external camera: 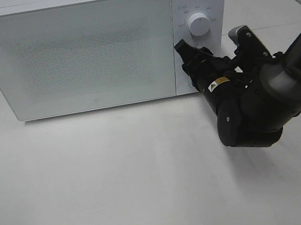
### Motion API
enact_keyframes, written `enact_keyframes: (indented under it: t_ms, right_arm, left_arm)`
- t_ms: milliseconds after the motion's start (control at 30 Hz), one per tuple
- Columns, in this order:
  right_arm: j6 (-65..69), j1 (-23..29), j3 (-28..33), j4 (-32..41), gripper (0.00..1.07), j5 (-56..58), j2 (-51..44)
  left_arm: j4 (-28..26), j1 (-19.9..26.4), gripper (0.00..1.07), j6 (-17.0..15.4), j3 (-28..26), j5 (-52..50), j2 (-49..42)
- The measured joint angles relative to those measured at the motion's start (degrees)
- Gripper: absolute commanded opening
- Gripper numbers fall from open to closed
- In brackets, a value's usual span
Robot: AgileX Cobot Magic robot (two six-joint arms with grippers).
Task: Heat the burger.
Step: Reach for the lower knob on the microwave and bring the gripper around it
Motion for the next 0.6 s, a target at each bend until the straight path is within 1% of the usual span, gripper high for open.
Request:
enact_keyframes:
  t_ms: [33,100,133,167,200,267,300,367,467,500,600]
  right_arm:
    - [5.5,0.0,0.0,-0.06,0.0,-0.06,0.06]
    - [7.68,0.0,0.0,-0.17,0.0,-0.06,0.06]
    - [13.06,0.0,0.06,-0.23,0.0,-0.06,0.06]
    - [13.06,0.0,0.06,-0.23,0.0,-0.06,0.06]
    - [18.05,0.0,0.06,-0.23,0.0,-0.11,0.06]
    - [23.61,0.0,0.06,-0.23,0.0,-0.17,0.06]
    - [23.61,0.0,0.06,-0.23,0.0,-0.17,0.06]
    - [33.58,0.0,0.06,-0.23,0.0,-0.17,0.06]
    - [35.98,0.0,0.06,-0.23,0.0,-0.17,0.06]
    - [39.59,0.0,0.06,-0.23,0.0,-0.23,0.06]
    - [43.95,0.0,0.06,-0.23,0.0,-0.29,0.06]
  left_arm:
    - [0.0,0.0,0.88,0.0,0.0,0.0,0.0]
    - [0.0,0.0,0.88,0.0,0.0,0.0,0.0]
    - [0.0,0.0,0.88,0.0,0.0,0.0,0.0]
    - [0.0,0.0,0.88,0.0,0.0,0.0,0.0]
    - [0.0,0.0,0.88,0.0,0.0,0.0,0.0]
    - [0.0,0.0,0.88,0.0,0.0,0.0,0.0]
    - [0.0,0.0,0.88,0.0,0.0,0.0,0.0]
    - [0.0,0.0,0.88,0.0,0.0,0.0,0.0]
    - [0.0,0.0,0.88,0.0,0.0,0.0,0.0]
    - [0.0,0.0,0.88,0.0,0.0,0.0,0.0]
    - [0.0,0.0,0.88,0.0,0.0,0.0,0.0]
